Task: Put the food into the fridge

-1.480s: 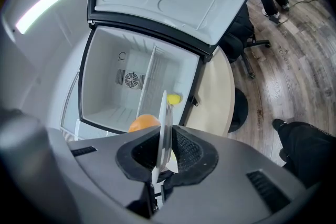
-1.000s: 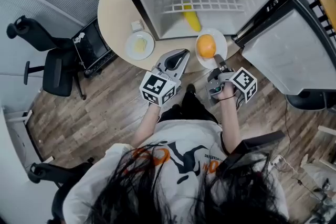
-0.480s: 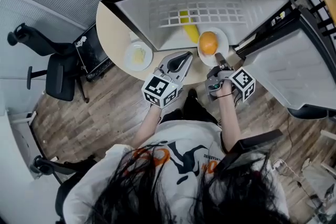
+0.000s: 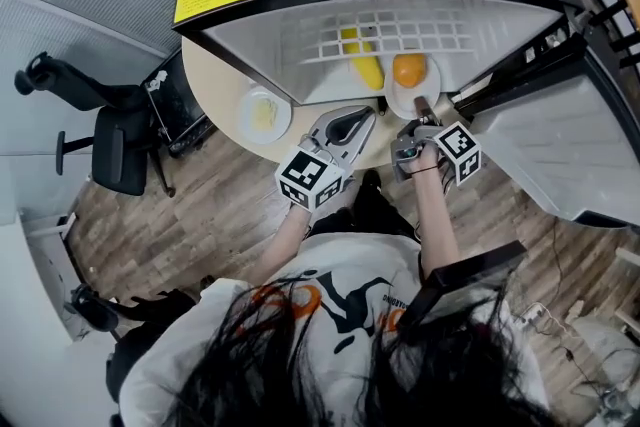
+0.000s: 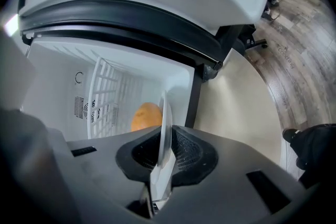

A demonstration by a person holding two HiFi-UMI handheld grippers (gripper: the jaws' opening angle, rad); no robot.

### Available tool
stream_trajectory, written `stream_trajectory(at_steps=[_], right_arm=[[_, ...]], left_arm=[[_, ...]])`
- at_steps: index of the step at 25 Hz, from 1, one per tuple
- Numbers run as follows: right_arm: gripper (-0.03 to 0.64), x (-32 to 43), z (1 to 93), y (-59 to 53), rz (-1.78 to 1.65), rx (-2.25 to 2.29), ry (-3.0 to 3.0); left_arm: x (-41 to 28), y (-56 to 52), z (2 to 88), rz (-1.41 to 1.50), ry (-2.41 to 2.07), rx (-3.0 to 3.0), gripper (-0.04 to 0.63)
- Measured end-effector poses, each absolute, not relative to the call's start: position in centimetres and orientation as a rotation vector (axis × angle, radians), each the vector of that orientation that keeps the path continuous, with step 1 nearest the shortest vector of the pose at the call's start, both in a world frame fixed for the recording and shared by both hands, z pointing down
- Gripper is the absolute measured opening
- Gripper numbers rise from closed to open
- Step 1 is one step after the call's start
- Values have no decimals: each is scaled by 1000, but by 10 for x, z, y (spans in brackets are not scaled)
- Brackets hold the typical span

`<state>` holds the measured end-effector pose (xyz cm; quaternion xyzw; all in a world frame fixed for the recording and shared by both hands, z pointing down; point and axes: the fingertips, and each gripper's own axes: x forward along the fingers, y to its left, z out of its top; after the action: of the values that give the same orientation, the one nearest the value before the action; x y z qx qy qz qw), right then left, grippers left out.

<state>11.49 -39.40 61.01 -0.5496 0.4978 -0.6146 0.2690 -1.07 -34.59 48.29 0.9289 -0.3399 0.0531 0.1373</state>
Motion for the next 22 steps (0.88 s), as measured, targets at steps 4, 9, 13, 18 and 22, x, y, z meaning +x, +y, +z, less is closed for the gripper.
stream_trajectory(at_steps=[4,9,13,18,22], right_arm=[[38,117,614,-403,-1617,-1552,1378],[38,118,615,-420,-1583,-1623,1400],[38,116,614,-434,-1571,-1660,1418],[40,116,615,-450,-1554,-1715,1455],[40,117,616,-459,-1523,-1780,1518]], left_arm=[[-10,-348,483,159,-980,2685,11],[-12,-348,486,171,-983,2680,11],[-14,-348,487,180,-989,2676,11],[-18,-347,488,186,-994,2670,11],[-20,-347,489,193,-995,2669,11]])
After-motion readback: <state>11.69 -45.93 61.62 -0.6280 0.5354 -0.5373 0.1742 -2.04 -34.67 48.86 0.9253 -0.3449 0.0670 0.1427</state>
